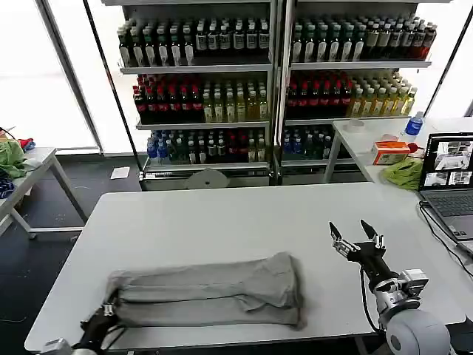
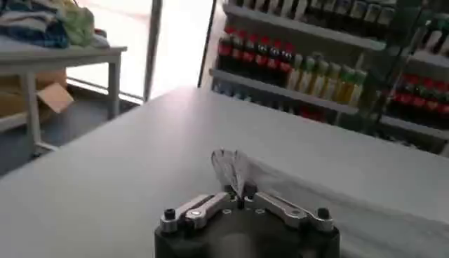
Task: Fold and organize the clothes.
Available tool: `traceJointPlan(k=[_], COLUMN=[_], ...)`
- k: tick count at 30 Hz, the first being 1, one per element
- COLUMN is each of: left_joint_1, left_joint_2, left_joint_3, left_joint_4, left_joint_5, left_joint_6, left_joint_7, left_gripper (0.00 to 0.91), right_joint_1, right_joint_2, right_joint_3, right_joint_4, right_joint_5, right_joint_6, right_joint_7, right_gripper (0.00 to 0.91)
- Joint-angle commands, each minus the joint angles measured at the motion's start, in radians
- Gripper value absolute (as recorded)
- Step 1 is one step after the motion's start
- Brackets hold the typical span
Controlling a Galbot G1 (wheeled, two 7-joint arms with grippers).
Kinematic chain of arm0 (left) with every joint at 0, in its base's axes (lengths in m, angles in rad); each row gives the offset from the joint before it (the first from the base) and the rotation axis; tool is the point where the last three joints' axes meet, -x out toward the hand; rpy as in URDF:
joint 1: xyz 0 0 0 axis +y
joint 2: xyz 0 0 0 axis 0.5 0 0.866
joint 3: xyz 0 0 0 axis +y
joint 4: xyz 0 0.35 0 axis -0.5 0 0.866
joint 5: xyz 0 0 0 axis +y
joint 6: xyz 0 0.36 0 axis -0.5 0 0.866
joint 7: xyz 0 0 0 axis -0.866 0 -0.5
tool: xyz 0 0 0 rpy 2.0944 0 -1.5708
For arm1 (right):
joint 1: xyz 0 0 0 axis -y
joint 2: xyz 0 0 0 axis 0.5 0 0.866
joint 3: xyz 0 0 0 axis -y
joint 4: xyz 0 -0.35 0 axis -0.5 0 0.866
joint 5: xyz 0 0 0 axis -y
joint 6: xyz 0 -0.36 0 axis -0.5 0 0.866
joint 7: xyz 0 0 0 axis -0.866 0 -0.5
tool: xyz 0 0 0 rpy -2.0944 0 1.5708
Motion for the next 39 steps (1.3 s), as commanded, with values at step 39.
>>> traceJointPlan(k=[39], left_joint_1=[-0.133], left_joint_2=[0.384], left_joint_3=[0.454], left_joint_4=[-0.208], left_joint_5=[-0.131], left_joint_6=[0.134], left_joint_7=[-0.174], left_gripper=[0.01], right_joint_1=[-0.106], right_joint_2=[0.043], right_joint_3=[0.032], right_joint_4=[0.044], right_joint_5=[-0.054], right_joint_6=[0.016], right_joint_7=[-0.014], right_gripper=[0.907])
